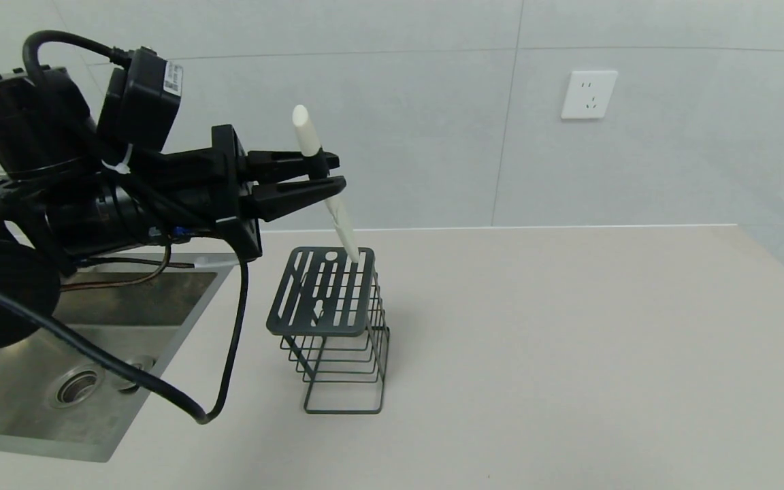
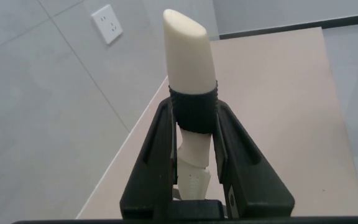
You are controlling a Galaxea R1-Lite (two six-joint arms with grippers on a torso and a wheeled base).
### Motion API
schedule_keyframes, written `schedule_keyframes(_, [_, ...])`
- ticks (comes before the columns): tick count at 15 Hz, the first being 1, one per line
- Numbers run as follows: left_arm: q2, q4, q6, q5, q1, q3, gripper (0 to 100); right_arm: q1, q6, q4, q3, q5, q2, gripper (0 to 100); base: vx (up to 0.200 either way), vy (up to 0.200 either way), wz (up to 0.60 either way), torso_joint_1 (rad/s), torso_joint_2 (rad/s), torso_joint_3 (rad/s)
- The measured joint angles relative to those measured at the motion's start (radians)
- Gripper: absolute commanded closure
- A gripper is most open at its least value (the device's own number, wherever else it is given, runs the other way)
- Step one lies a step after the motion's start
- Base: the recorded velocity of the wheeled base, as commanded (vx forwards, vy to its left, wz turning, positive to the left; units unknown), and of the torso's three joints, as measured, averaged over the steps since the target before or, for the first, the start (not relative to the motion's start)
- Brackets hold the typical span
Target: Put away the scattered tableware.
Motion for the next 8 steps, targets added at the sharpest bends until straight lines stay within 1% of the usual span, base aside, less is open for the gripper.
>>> schedule_keyframes(2, [0.006,0.003,0.006,-0.007,-0.001,-0.007,100,0.000,0.000,0.000,0.000,0.000,0.000,100,0.000,0.000,0.00,0.000,0.00,0.000])
schedule_keyframes(3, [0.008,0.003,0.015,-0.007,-0.001,-0.006,100,0.000,0.000,0.000,0.000,0.001,0.000,100,0.000,0.000,0.00,0.000,0.00,0.000])
schedule_keyframes(6, [0.011,0.005,0.029,-0.007,-0.002,0.023,100,0.000,0.000,0.000,0.000,0.000,-0.001,100,0.000,0.000,0.00,0.000,0.00,0.000])
schedule_keyframes(8, [0.011,0.005,0.031,-0.007,-0.001,0.034,100,0.000,0.000,0.000,0.000,0.001,-0.001,100,0.000,0.000,0.00,0.000,0.00,0.000])
